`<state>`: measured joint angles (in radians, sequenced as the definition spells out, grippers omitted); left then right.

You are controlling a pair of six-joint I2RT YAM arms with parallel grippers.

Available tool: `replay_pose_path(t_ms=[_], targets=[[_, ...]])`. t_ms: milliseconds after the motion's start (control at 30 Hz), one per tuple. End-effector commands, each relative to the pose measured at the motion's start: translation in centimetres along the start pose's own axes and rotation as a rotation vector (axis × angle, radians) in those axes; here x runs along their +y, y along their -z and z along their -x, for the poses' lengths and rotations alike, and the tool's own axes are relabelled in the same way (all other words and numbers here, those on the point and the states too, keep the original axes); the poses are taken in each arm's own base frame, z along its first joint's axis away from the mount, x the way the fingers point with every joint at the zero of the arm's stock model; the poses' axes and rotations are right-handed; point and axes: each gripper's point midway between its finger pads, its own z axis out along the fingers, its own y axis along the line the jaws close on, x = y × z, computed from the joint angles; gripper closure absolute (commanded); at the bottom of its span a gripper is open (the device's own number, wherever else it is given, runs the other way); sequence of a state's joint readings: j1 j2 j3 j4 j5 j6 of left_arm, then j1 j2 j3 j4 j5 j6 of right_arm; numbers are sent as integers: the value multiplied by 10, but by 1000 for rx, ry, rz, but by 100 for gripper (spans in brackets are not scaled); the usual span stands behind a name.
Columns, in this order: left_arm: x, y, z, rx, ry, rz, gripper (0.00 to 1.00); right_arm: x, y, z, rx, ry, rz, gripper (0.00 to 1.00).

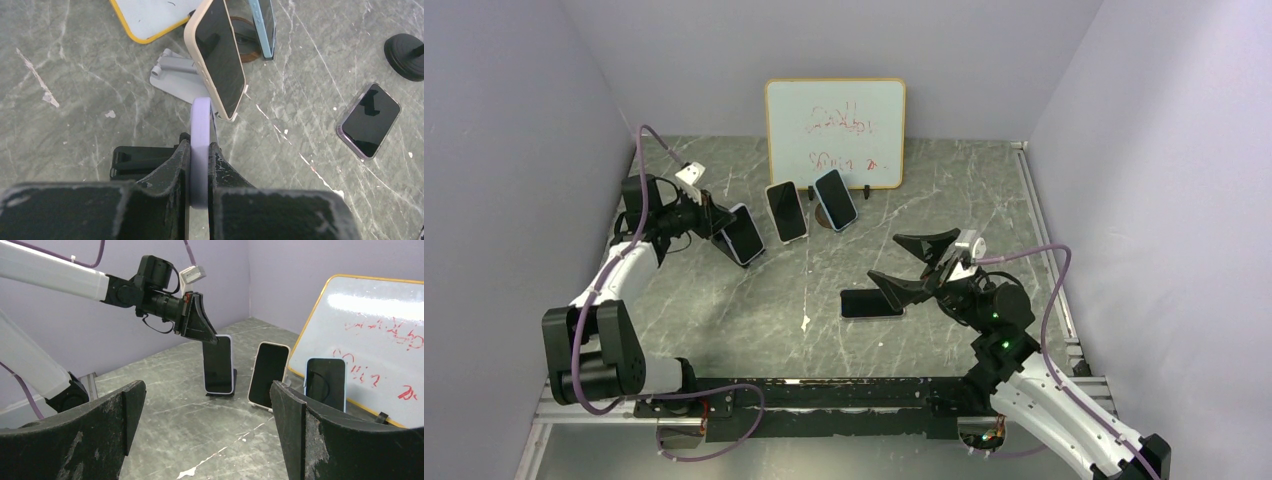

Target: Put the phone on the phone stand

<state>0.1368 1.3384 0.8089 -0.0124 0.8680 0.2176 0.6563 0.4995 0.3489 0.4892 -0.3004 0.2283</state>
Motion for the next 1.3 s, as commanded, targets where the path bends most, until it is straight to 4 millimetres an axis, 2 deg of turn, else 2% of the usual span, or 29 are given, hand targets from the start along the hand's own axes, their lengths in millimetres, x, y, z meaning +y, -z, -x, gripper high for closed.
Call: replay_pose_path(t_ms=[0,233,433,600,700,800,867,933,1067,1133,1267], targets=[[4,-1,10,-59,-68,-6,95,5,2,7,-36,11,22,0],[18,-8,-9,-27,-31,30,95,5,2,6,-33,16,23,0],[24,-7,-12,-19,-19,63,94,5,2,5,-29,16,26,0],[29,-4,-11,-14,-12,101,81,3,1,5,-24,7,14,0],[29,-1,-4,-28,-9,120,66,-3,-1,5,-15,-15,-28,0],[26,4,10,-56,-23,131,47,-24,-3,5,13,-63,-155,0],[22,10,22,-86,-44,136,28,-45,-3,5,40,-90,-285,0],[20,16,36,-118,-65,153,19,-70,3,2,76,-126,-449,0],[17,33,69,-189,-101,220,14,-112,20,5,118,-116,-737,0],[14,43,86,-233,-111,257,2,-132,40,4,140,-94,-900,0],[-14,67,124,-377,-89,253,1,-161,84,4,198,-26,-1210,0]])
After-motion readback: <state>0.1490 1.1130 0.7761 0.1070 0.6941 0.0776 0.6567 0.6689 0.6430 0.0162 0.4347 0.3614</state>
